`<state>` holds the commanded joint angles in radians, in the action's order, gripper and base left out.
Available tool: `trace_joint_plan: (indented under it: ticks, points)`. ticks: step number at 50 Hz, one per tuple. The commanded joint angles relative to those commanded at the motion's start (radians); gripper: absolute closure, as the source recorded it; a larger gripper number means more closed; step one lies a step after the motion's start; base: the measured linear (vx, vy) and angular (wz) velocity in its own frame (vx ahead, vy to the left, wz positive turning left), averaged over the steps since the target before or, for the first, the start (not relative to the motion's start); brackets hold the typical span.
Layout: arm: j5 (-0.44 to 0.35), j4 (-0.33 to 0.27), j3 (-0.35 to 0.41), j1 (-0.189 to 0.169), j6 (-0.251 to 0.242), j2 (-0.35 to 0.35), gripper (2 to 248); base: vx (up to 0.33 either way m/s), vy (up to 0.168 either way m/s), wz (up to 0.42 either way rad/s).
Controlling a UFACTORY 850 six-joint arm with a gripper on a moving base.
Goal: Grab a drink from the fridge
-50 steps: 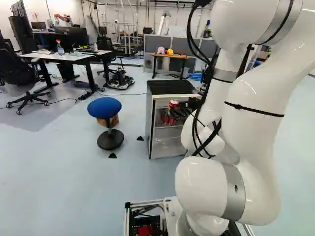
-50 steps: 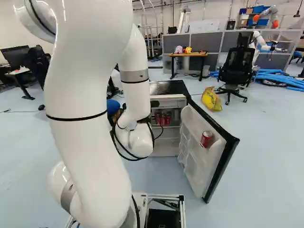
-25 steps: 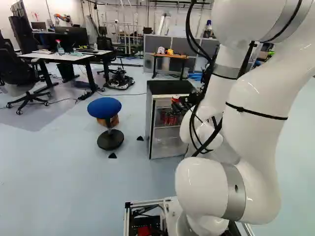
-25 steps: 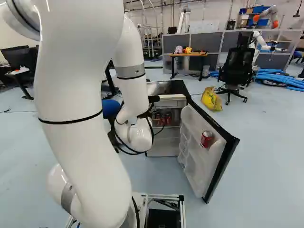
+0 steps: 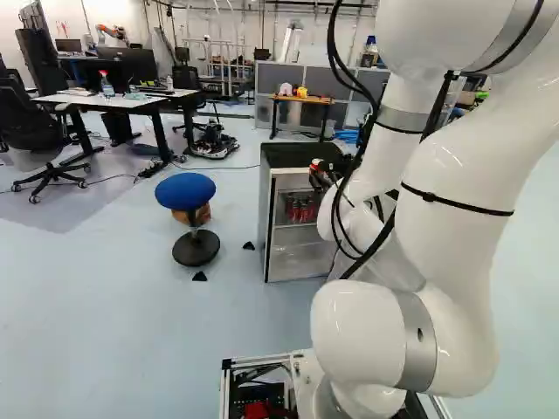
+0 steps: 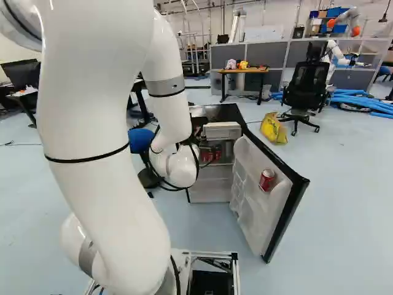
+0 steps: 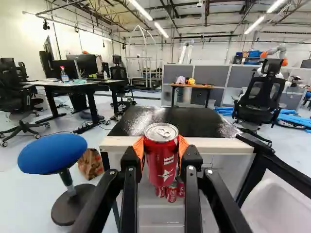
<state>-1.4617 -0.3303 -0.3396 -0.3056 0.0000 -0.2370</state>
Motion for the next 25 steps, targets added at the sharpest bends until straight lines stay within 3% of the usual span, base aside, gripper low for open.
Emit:
trace_joint_plan:
  ticks: [25]
  points:
    - [0.049,0.086,-0.084,0.027,0.000,-0.006,159,0.000,0.000,0.000]
